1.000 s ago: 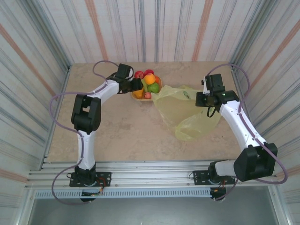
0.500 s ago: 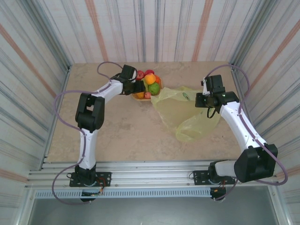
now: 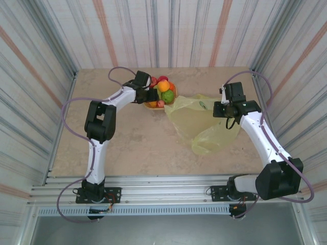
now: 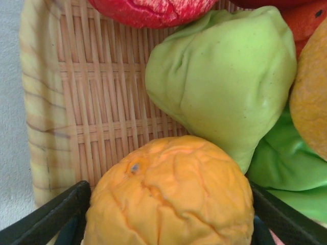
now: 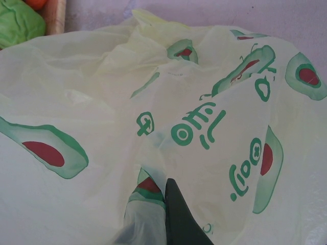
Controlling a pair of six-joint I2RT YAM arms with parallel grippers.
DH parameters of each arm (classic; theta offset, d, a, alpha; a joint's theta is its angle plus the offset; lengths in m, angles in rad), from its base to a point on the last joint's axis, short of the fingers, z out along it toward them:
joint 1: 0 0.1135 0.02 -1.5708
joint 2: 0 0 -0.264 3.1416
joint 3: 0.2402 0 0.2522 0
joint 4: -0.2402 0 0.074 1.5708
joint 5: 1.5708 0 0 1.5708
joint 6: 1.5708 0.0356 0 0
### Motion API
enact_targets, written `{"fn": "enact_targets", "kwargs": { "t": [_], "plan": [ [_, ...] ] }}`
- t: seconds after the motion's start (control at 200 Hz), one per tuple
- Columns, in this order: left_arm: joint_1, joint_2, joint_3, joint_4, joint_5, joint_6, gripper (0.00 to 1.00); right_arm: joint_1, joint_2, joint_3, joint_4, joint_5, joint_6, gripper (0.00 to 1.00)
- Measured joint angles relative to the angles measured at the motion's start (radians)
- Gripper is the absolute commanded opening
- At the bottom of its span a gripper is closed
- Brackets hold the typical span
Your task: Place the fruits into the plastic bag
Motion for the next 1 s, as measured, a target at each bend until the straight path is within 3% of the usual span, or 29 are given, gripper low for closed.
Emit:
{"fn": "enact_targets", "kwargs": {
  "t": [0.165,0.551,0.817,1.002],
  "plan": [
    [0.000,-0.001,0.000,0.000,-0.006,0.003,0.65,-0.002,0.000,0.000,0.000,0.000,0.000,0.00],
    [0.013,-0.166,-0.168,0.033,-0.032,0.005,0.66,-0.002,0.000,0.000,-0.001,-0.017,0.001,0.00],
    [0.039,-0.543,-0.486,0.126,-0.050,-0.027,0.65,-0.002,0.000,0.000,-0.001,-0.068,0.043,0.00],
    [-0.082,-0.906,-0.748,0.143,-0.057,-0.039,0.64,-0.002,0.019,0.013,-0.014,-0.124,0.092,0.00]
  ]
}}
